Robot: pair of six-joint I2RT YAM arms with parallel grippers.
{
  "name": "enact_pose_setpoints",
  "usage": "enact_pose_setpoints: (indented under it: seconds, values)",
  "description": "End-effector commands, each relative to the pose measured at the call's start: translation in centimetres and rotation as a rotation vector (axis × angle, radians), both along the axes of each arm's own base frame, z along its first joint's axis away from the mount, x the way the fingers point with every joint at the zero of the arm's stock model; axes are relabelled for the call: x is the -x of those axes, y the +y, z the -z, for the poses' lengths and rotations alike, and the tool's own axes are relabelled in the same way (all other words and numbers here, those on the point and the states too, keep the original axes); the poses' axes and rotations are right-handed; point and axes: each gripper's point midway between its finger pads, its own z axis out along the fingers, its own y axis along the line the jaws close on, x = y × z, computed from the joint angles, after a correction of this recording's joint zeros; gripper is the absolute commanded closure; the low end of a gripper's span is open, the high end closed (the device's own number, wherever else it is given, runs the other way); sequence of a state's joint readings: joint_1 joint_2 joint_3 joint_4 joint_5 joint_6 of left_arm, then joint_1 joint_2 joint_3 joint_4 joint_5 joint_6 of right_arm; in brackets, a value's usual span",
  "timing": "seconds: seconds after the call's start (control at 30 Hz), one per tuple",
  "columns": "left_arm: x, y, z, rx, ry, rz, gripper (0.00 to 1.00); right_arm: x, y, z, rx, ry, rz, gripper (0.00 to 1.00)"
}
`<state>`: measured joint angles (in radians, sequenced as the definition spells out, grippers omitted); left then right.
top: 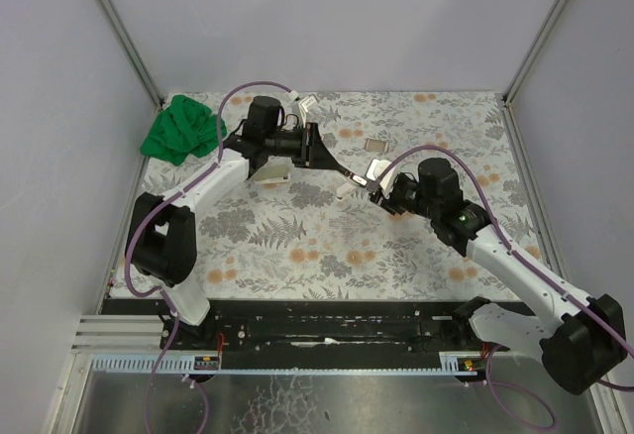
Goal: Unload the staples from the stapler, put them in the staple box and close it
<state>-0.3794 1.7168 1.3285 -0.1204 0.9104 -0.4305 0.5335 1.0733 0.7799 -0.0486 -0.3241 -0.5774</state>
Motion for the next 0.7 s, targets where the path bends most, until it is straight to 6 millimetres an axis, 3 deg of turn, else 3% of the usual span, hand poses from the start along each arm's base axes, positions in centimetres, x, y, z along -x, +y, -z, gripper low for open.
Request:
enact_pose_setpoints:
  seconds: [0.0,0.2,0.3,0.67]
  values:
    - [0.1,-0.4,-1.4,0.060,-0.042,0.042,0.96,0.4,0.7,-2.0,-0.050,-0.061,-0.053,0.62]
    - [0.1,-0.3,-1.1,0.059,-0.034,0.044,0.96,1.2,1.0,-2.5,-0.046,-0.069,-0.102,0.92]
    - [-0.1,-0.3,-0.8,0.056,-0.029,0.040,0.89,1.6,1.1,-2.7,-0.046,-0.066,-0.124,1.00]
    - [-1.1,0.4,-0.1,0.035,-0.023,0.009,0.53,2.6,1.5,-3.7,-0.063,-0.041,-0.169,1.00]
